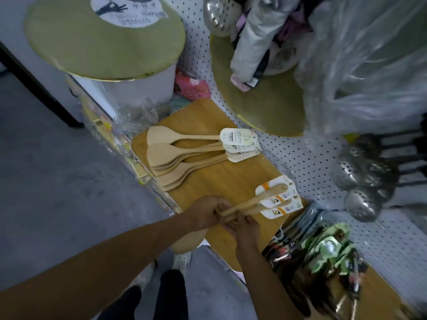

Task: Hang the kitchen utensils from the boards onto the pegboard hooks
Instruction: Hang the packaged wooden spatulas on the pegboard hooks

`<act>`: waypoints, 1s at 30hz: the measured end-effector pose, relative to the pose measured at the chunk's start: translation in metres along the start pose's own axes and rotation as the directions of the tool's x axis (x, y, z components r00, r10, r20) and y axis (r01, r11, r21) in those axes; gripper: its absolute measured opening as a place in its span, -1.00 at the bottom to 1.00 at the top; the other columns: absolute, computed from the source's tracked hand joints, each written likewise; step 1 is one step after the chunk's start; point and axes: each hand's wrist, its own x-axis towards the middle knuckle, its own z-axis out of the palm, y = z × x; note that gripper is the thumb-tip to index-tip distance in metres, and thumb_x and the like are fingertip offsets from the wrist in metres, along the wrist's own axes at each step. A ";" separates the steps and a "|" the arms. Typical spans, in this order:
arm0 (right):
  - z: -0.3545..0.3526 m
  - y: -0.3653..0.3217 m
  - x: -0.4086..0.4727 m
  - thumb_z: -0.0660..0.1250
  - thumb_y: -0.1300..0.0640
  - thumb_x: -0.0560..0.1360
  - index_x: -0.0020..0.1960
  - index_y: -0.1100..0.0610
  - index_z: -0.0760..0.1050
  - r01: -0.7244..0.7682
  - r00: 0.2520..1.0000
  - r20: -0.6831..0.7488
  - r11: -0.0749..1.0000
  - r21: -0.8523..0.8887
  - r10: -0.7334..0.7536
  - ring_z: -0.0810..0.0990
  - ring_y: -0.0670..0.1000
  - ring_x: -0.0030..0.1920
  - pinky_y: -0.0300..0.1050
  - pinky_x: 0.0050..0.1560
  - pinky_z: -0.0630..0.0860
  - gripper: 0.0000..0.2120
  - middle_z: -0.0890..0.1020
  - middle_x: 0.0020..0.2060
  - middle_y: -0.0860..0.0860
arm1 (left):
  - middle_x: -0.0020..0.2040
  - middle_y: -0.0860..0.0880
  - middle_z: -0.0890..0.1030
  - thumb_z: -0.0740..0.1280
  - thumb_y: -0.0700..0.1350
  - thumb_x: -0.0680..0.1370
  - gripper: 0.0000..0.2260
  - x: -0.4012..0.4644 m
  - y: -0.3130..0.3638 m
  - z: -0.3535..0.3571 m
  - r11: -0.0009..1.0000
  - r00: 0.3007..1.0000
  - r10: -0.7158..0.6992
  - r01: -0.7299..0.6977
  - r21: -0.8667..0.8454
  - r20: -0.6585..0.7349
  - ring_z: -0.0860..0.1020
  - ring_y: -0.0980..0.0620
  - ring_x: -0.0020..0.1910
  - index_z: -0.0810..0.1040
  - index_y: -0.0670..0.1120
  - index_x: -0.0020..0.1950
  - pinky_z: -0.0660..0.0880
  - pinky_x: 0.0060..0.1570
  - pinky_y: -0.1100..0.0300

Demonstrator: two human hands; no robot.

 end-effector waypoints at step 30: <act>-0.409 0.033 -0.345 0.34 0.06 0.43 -0.07 0.36 0.48 0.361 0.835 -0.445 0.933 0.000 -0.323 0.56 0.43 -0.13 0.42 -0.15 0.52 -0.67 0.55 -0.17 0.41 | -0.27 -0.02 0.61 0.44 -0.46 0.41 -0.73 -0.232 0.351 0.195 0.927 0.756 0.349 -0.367 -0.082 0.554 0.63 -0.03 -0.26 0.60 -0.13 -0.04 0.62 -0.14 0.01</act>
